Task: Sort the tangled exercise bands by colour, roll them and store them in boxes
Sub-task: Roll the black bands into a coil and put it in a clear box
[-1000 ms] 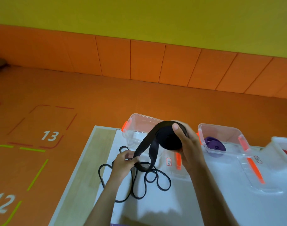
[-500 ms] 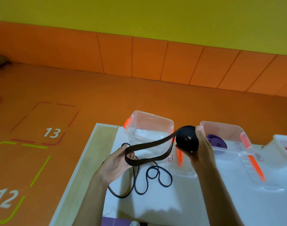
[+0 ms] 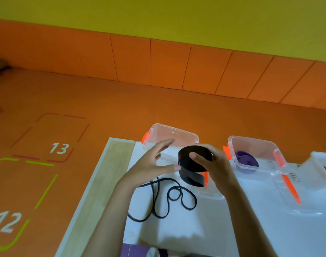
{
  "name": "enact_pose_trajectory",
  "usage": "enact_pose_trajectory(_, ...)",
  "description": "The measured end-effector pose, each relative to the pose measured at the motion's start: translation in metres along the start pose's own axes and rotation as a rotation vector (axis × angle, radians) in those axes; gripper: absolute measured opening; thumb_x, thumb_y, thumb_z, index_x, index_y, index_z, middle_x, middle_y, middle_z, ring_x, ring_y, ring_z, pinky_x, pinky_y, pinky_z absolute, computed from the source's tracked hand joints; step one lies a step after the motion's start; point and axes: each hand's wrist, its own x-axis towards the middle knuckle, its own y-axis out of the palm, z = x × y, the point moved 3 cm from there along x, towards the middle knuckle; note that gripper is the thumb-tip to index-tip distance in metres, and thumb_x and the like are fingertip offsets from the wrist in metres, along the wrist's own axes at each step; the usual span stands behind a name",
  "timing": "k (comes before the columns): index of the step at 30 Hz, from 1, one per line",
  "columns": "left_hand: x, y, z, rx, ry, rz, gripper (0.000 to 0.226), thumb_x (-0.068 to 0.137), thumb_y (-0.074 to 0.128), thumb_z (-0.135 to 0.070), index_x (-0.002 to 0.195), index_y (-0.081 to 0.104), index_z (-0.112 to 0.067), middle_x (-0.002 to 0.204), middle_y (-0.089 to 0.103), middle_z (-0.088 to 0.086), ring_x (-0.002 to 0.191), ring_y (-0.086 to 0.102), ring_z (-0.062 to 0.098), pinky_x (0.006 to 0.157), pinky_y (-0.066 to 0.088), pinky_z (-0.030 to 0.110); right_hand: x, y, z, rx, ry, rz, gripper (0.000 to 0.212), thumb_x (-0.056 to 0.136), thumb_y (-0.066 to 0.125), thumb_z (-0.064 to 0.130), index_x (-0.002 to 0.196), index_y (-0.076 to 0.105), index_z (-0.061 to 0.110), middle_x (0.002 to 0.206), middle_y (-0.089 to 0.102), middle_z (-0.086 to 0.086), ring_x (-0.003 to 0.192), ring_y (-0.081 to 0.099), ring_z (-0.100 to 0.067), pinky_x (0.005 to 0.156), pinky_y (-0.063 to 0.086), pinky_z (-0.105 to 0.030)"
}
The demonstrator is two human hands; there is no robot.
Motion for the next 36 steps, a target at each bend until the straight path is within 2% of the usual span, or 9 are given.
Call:
enact_pose_trajectory(5,0.012,0.004,-0.018,0.006,-0.029,-0.049,0.028,0.09,0.084,-0.018,0.116,0.075,-0.021,0.108,0.081,-0.011,0.105,0.076,0.005,0.089,0.054,0.017,-0.001,0.008,0.006,0.072,-0.073,0.061,0.021,0.084,0.077,0.049,0.102,0.077,0.041,0.105,0.077,0.009,0.101,0.072,-0.016,0.082,0.06,-0.028)
enact_pose_trajectory(8,0.009,-0.001,-0.018,0.064,0.013,-0.047,0.021,0.091,0.084,-0.021,0.11,0.076,-0.022,0.098,0.08,-0.012,0.095,0.077,0.006,0.082,0.055,0.015,-0.004,0.013,0.002,0.089,-0.053,0.062,0.025,0.089,0.076,0.044,0.11,0.076,0.031,0.108,0.077,0.006,0.105,0.072,-0.017,0.086,0.061,-0.03)
enact_pose_trajectory(10,0.007,-0.006,-0.019,0.112,0.038,-0.05,0.017,0.091,0.084,-0.025,0.106,0.076,-0.025,0.091,0.076,-0.019,0.091,0.073,0.002,0.079,0.051,0.012,-0.005,0.007,0.001,-0.149,-0.09,0.054,0.026,0.092,0.072,0.05,0.112,0.071,0.034,0.106,0.074,0.02,0.105,0.07,-0.005,0.089,0.059,-0.025)
enact_pose_trajectory(12,0.006,-0.008,-0.02,0.147,0.069,-0.061,0.019,0.089,0.084,-0.028,0.106,0.076,-0.03,0.093,0.073,-0.023,0.097,0.07,0.001,0.081,0.05,0.011,-0.006,0.001,0.003,-0.314,-0.116,0.083,0.033,0.086,0.071,0.05,0.116,0.066,0.036,0.107,0.071,0.026,0.103,0.069,0.004,0.089,0.058,-0.019)
enact_pose_trajectory(15,0.007,-0.008,-0.019,0.072,0.077,-0.078,0.03,0.084,0.089,-0.029,0.111,0.077,-0.034,0.107,0.078,-0.018,0.108,0.071,0.001,0.089,0.054,0.012,-0.007,-0.007,0.001,-0.246,-0.11,0.09,0.028,0.084,0.08,0.035,0.11,0.07,0.031,0.101,0.076,0.018,0.098,0.073,-0.002,0.082,0.059,-0.017)
enact_pose_trajectory(22,0.001,-0.006,0.003,-0.169,-0.012,-0.065,0.039,0.073,0.096,-0.027,0.109,0.082,-0.03,0.104,0.083,-0.002,0.097,0.08,0.016,0.083,0.06,0.022,-0.024,-0.006,-0.015,0.276,0.178,0.003,0.036,0.078,0.082,0.036,0.106,0.073,0.015,0.101,0.078,-0.006,0.1,0.077,-0.029,0.072,0.064,-0.033)
enact_pose_trajectory(28,-0.001,-0.005,0.004,-0.256,-0.026,-0.129,0.036,0.072,0.096,-0.026,0.106,0.083,-0.027,0.1,0.083,0.003,0.093,0.081,0.018,0.078,0.062,0.024,-0.022,-0.005,-0.015,0.086,0.229,0.17,0.031,0.086,0.083,0.023,0.112,0.067,0.017,0.101,0.081,-0.002,0.094,0.079,-0.023,0.077,0.065,-0.034)
enact_pose_trajectory(31,-0.003,0.002,0.004,-0.323,-0.069,-0.188,0.036,0.072,0.093,-0.033,0.106,0.084,-0.026,0.1,0.083,0.004,0.093,0.081,0.019,0.074,0.06,0.021,-0.021,-0.005,-0.014,0.162,0.209,0.082,0.032,0.083,0.085,0.024,0.107,0.068,0.011,0.097,0.081,-0.006,0.091,0.079,-0.025,0.074,0.065,-0.032)
enact_pose_trajectory(36,0.0,0.003,0.014,-0.419,-0.13,-0.212,0.046,0.068,0.093,-0.039,0.111,0.083,-0.023,0.107,0.082,0.007,0.104,0.079,0.025,0.091,0.062,0.029,-0.02,0.006,-0.022,0.304,0.235,-0.006,0.04,0.08,0.088,0.028,0.108,0.068,0.009,0.102,0.08,-0.011,0.096,0.078,-0.032,0.076,0.064,-0.033)
